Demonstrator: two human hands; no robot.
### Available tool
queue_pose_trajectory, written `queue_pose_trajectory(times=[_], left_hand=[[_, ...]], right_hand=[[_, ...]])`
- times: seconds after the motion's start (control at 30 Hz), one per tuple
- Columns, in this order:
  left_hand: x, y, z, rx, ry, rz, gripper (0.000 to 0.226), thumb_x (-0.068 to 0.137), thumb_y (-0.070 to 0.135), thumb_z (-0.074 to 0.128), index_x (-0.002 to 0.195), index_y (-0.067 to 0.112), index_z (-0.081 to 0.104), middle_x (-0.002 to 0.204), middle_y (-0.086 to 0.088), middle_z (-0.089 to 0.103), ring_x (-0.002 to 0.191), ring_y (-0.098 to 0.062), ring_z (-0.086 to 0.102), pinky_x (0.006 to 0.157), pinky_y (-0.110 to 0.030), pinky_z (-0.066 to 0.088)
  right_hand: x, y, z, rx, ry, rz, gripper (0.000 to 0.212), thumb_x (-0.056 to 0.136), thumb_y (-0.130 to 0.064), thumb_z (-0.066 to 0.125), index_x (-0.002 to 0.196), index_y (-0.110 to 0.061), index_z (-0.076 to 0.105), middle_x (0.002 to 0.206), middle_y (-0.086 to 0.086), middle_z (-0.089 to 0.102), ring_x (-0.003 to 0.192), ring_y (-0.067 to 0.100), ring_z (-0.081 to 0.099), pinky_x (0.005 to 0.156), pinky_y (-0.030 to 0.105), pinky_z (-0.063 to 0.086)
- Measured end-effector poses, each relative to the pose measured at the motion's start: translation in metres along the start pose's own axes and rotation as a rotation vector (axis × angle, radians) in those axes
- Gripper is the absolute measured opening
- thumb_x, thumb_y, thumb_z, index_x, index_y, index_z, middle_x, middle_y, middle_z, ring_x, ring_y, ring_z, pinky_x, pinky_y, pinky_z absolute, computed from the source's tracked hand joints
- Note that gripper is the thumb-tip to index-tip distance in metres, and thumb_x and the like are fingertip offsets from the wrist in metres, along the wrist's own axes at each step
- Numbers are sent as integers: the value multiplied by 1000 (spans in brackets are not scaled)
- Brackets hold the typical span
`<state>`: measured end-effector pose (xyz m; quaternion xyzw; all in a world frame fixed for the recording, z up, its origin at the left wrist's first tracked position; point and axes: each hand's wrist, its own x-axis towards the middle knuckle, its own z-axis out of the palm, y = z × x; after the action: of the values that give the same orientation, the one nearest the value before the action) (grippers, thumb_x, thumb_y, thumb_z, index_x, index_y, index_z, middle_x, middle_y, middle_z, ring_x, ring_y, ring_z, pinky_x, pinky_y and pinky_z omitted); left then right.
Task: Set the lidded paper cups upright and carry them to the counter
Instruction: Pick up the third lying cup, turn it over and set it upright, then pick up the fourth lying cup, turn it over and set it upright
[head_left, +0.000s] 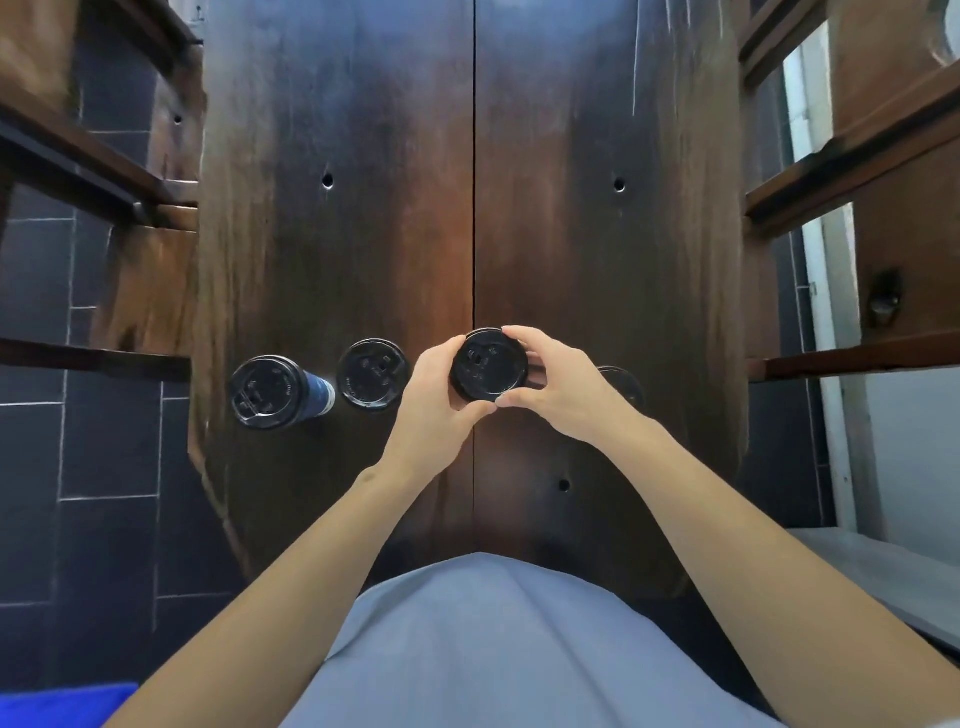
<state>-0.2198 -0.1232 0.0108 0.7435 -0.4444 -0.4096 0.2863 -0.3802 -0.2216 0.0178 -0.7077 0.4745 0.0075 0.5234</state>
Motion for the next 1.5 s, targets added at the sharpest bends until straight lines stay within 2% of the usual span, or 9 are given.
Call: queue_pose_trajectory(times=[0.13,0.27,0.47,0.7,0.97,1.03,1.2,1.33,1.5], left_hand=[[4,-9,3,17,-18,-42,71,84,18,87,146,18,52,145,0,57,134,-14,52,118,-41,44],[3,-14,8,14,-40,-82,71,85,16,85,147,17,50,146,-1,56,135,-14,51,118,-43,44],[2,-16,13,29,-53,-98,72,87,16,84,150,19,47,148,0,55,137,-14,51,120,-39,42],[2,-12,9,75,-35,-81,69,89,13,82,149,16,48,148,-2,54,136,-13,50,103,1,26],[2,-1,3,87,-65,-124,84,87,19,84,157,17,37,156,-6,45,144,-22,46,121,-42,40],[-1,7,-1,157,-50,-122,88,88,20,84,159,15,33,161,-7,40,148,-24,41,122,-40,34],[-17,27,-3,364,161,373,57,87,1,77,141,5,59,139,-17,57,130,-30,53,115,-32,41],[-22,52,32,271,-47,540,42,90,1,73,131,6,68,134,-18,60,125,-30,58,111,-33,47],[4,68,76,377,-326,244,75,92,17,78,157,19,41,163,-10,37,149,-31,38,122,-47,39]], right_hand=[[7,8,7,-28,-20,14,74,83,-18,84,145,-29,46,140,-9,60,127,11,57,103,19,42],[9,13,13,-41,-29,38,75,85,-17,82,149,-26,44,146,-5,56,134,17,55,115,38,44],[8,19,14,-30,-16,34,75,85,-15,82,148,-27,44,144,-6,58,132,15,55,111,31,43],[11,19,16,-33,7,15,74,84,-15,82,147,-28,44,142,-8,58,130,11,55,108,27,44],[15,14,13,-58,-10,1,79,82,-23,85,149,-27,42,146,-5,54,134,15,52,114,40,45],[9,13,6,-71,20,8,83,82,-29,85,151,-26,39,152,-4,49,138,15,49,115,39,43],[-34,29,-30,-187,265,-38,68,85,-30,82,145,-20,51,147,-1,53,138,17,47,117,36,39],[-68,64,-47,-203,278,106,74,80,-33,86,144,-27,50,153,-2,45,143,21,38,117,43,35],[-78,93,-50,-172,116,191,100,73,-40,90,153,-38,30,163,-9,27,150,19,27,120,46,30]])
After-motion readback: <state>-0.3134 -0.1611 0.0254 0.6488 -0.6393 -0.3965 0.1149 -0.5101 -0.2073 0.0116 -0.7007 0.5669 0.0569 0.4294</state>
